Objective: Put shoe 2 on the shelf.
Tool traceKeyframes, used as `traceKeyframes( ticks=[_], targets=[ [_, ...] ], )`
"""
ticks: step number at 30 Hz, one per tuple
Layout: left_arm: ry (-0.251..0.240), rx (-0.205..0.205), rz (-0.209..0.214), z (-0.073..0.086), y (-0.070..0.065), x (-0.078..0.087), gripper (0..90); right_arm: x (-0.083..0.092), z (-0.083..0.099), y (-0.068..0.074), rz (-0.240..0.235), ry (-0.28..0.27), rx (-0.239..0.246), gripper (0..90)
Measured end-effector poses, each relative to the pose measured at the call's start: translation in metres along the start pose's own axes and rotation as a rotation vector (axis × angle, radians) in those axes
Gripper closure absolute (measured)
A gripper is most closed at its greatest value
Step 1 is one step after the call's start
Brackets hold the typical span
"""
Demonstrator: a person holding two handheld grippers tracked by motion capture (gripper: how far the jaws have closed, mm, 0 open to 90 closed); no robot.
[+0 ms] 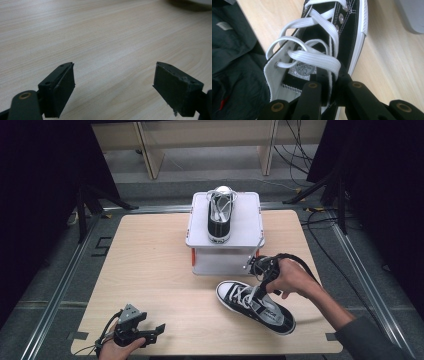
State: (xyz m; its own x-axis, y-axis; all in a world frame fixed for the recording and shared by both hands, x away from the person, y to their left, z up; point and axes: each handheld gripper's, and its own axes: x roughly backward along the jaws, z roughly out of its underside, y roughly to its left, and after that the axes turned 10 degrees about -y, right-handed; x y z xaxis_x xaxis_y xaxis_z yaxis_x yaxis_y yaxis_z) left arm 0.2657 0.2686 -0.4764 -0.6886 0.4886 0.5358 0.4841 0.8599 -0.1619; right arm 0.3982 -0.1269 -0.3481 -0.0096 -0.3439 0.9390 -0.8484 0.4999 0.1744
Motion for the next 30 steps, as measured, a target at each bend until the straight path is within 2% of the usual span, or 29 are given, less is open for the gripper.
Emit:
traceKeyframes(
  ticks=[5, 6, 7, 8, 11, 12, 13, 16, 17, 18, 20, 21, 22, 24, 25, 26, 29, 30],
  targets=[
    [0.001, 0.004, 0.000, 0.000, 0.000, 0.000, 16.3, 0.032, 0.006, 0.007, -0.010, -0.049, -0.012, 86.2],
    [0.001, 0.005, 0.001, 0.000, 0.000, -0.001, 16.2, 0.039, 0.007, 0.007, -0.025, -0.055, 0.008, 86.1],
    [0.001, 0.005, 0.001, 0.000, 0.000, -0.001, 16.2, 0.039, 0.007, 0.007, -0.025, -0.055, 0.008, 86.1],
    [-0.004, 0.011, 0.002, 0.000, 0.000, 0.000, 16.3, 0.051, 0.008, 0.007, -0.010, -0.064, -0.006, 86.2],
    [-0.009, 0.017, -0.004, 0.000, 0.001, -0.001, 16.2, 0.069, 0.009, 0.009, 0.015, -0.069, -0.015, 86.2],
    [-0.009, 0.017, -0.004, 0.000, 0.001, -0.001, 16.2, 0.069, 0.009, 0.009, 0.015, -0.069, -0.015, 86.2],
    [-0.008, 0.018, -0.003, 0.001, 0.002, -0.001, 16.2, 0.082, 0.009, 0.011, 0.046, -0.060, 0.004, 86.2],
    [-0.004, 0.014, -0.004, 0.000, 0.002, -0.001, 16.2, 0.098, 0.008, 0.013, 0.053, -0.057, -0.009, 86.2],
    [-0.005, 0.015, -0.004, 0.000, 0.002, -0.001, 16.2, 0.105, 0.008, 0.011, 0.067, -0.056, 0.005, 86.2],
    [-0.003, 0.014, -0.004, 0.000, 0.002, -0.001, 16.2, 0.111, 0.007, 0.011, 0.068, -0.057, -0.001, 86.3],
    [-0.006, 0.018, -0.003, 0.001, 0.002, -0.001, 16.3, 0.118, 0.007, 0.011, 0.064, -0.068, -0.002, 86.2],
    [-0.001, 0.021, -0.009, 0.000, 0.003, 0.000, 16.3, 0.130, 0.005, 0.013, 0.077, -0.084, -0.011, 86.3],
    [-0.001, 0.021, -0.009, 0.000, 0.003, 0.000, 16.2, 0.130, 0.005, 0.013, 0.077, -0.084, -0.011, 86.3],
    [0.001, 0.021, -0.008, 0.000, 0.003, 0.000, 16.3, 0.143, 0.004, 0.015, 0.093, -0.093, -0.007, 86.3],
    [-0.003, 0.027, -0.004, 0.000, 0.003, 0.000, 16.2, 0.153, 0.002, 0.017, 0.103, -0.100, -0.031, 86.3],
    [-0.004, 0.028, 0.000, 0.000, 0.002, 0.000, 16.3, 0.159, 0.001, 0.017, 0.104, -0.107, -0.032, 86.3],
    [-0.006, 0.026, 0.002, 0.000, 0.002, 0.000, 16.2, 0.174, -0.004, 0.012, 0.128, -0.133, -0.045, 86.3],
    [-0.003, 0.026, 0.000, 0.000, 0.002, 0.000, 16.3, 0.178, -0.006, 0.007, 0.120, -0.139, -0.053, 86.3]
  ],
)
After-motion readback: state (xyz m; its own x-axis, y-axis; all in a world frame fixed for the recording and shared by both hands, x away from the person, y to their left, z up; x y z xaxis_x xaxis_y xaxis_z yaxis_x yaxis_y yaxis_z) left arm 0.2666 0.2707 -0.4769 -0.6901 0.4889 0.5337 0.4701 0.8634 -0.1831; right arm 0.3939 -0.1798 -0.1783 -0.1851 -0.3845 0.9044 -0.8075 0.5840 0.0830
